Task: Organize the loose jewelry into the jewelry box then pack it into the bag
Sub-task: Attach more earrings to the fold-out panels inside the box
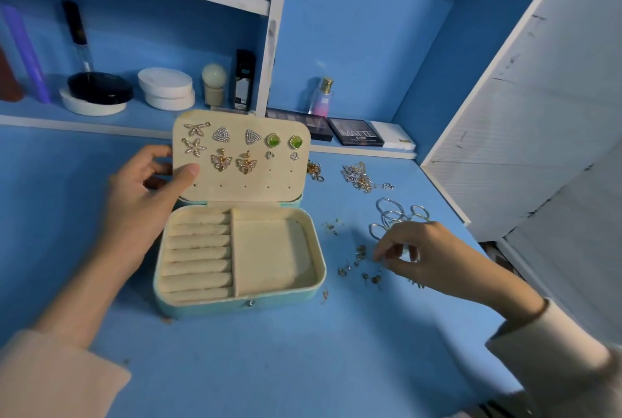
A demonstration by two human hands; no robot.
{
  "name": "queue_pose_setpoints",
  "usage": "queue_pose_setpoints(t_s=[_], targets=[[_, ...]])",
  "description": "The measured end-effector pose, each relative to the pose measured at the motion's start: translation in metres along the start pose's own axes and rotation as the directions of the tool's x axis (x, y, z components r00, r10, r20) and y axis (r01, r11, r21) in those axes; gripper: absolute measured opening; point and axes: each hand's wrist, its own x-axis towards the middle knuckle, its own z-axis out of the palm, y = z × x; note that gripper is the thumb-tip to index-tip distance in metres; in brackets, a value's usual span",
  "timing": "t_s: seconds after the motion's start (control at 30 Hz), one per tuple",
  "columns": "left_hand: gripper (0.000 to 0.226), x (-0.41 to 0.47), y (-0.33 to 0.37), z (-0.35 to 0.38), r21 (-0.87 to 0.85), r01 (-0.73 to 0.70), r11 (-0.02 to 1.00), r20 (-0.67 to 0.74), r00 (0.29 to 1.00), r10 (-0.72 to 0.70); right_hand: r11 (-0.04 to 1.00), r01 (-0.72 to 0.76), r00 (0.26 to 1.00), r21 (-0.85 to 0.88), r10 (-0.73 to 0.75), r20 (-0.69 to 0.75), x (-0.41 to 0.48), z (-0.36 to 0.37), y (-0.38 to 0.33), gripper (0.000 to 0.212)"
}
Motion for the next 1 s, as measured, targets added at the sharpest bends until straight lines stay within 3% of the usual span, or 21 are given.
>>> queue_pose_setpoints(t_s=[0.47, 0.87, 1.0], targets=[[0.022, 0.000, 0.000, 0.000, -0.008, -0.007, 1.000, 0.017, 1.000, 0.008, 0.994, -0.113, 0.991, 0.008, 0.112, 0.067, -0.003, -0.001, 0.002, 0.012], [0.021, -0.001, 0.000, -0.001, -0.028, -0.005, 1.000, 0.021, 1.000, 0.006, 0.998, -0.055, 0.998, -0.013, 0.055, 0.008, 0.000, 0.011, 0.009, 0.007], [0.022, -0.001, 0.001, 0.000, -0.039, 0.001, 0.999, 0.018, 1.000, 0.000, 0.996, -0.069, 0.993, 0.063, 0.074, -0.088, 0.008, 0.007, 0.003, 0.015]])
